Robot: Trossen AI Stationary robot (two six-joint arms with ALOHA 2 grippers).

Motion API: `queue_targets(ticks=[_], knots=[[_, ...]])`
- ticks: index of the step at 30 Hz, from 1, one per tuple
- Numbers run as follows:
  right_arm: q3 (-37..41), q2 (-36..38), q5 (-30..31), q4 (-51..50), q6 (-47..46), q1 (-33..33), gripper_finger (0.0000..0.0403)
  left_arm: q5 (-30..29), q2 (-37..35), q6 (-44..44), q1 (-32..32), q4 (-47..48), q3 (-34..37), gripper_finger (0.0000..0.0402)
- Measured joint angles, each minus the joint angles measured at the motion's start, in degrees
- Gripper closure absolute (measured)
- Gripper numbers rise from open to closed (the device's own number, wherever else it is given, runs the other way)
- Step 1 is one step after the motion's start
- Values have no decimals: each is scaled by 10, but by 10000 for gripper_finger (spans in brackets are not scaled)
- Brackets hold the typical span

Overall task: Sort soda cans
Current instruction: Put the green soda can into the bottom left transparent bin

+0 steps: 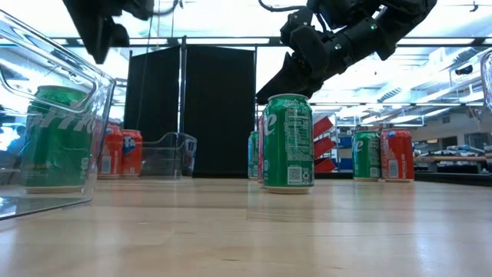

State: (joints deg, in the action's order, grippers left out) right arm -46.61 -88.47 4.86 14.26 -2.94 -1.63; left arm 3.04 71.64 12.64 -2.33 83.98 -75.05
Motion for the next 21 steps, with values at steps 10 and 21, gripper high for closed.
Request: queue_targets(ticks=[10, 21], knots=[[0, 0, 0, -1, -3, 0, 297, 7, 39, 103, 129, -41, 0, 252], [0, 0, 0, -3, -3, 0, 297, -27, 116, 123, 145, -79, 0, 166]])
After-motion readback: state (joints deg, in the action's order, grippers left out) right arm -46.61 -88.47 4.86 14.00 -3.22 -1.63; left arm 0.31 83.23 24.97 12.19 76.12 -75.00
